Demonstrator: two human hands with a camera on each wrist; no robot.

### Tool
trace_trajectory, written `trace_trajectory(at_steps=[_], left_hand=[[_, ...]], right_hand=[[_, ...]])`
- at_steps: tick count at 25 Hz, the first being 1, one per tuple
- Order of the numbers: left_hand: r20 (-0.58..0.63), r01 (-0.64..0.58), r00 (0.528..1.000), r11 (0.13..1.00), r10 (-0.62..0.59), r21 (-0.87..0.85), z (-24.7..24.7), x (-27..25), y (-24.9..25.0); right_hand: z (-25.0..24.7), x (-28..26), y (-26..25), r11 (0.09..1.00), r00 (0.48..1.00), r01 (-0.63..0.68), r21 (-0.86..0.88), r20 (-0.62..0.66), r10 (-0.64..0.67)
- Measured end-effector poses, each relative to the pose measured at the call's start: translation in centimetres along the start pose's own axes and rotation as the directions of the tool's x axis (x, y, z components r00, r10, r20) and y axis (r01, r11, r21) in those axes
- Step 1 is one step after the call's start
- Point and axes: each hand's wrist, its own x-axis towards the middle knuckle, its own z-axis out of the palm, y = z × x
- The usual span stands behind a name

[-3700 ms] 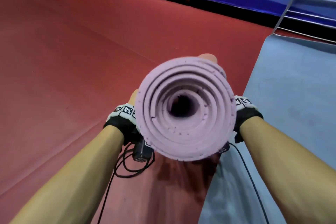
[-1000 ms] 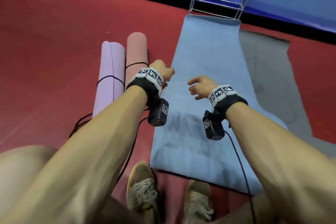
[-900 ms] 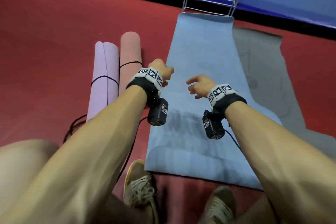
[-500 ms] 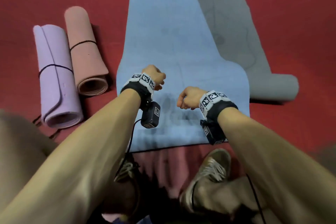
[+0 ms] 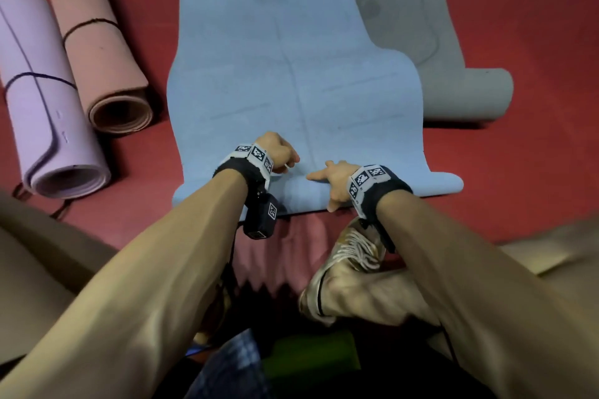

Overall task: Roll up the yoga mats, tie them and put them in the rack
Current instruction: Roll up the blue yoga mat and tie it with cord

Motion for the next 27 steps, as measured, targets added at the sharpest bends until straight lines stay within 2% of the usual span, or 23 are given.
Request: trace_trajectory(at_steps=[2,4,6,8,10,12,15,21,24,27], left_hand=[[0.133,-0.074,0.990,0.966,0.041,0.249,0.3,-0.3,-0.4],[0.216,-0.152,0.975,0.850,0.046,0.505,1.1,-0.5,-1.0],[0.234,-0.230,0.968,0.706,0.093,0.670,2.3,-0.7,-1.4],[0.220,-0.254,0.967,0.554,0.129,0.793,3.8,-1.1,-1.6],[0.197,-0.248,0.968,0.462,0.155,0.851,5.2,-1.0,-1.9],[0.172,-0.222,0.974,0.453,0.150,0.864,6.1,-0.6,-2.3],[0.187,-0.226,0.974,0.483,0.129,0.846,5.6,-0.4,-2.1],[0.150,-0.176,0.984,0.395,0.097,0.902,1.8,0.0,-1.8],[0.175,-0.144,0.984,0.406,-0.040,0.903,-0.4,-0.3,-2.7],[0.225,-0.112,0.958,0.488,-0.179,0.866,-0.7,0.7,-5.0]], right_hand=[[0.1,0.6,0.0,0.999,1.000,0.009,0.050,-0.024,-0.007],[0.3,0.9,0.1,0.992,0.999,0.006,0.125,-0.039,-0.001],[0.4,1.1,0.3,0.989,0.998,-0.011,0.148,-0.058,0.020],[0.7,1.4,0.6,0.985,0.995,-0.027,0.169,-0.086,0.042],[0.6,1.8,1.0,0.977,0.993,-0.044,0.209,-0.101,0.066],[0.2,2.0,1.4,0.959,0.990,-0.049,0.280,-0.111,0.083],[-0.6,1.7,1.9,0.919,0.984,-0.045,0.391,-0.143,0.109],[0.5,2.0,0.9,0.962,0.989,-0.080,0.261,-0.103,0.110],[1.1,2.7,-0.9,0.928,0.989,-0.037,0.371,-0.121,0.088],[0.7,3.4,-2.1,0.897,0.993,-0.020,0.441,-0.093,0.067]])
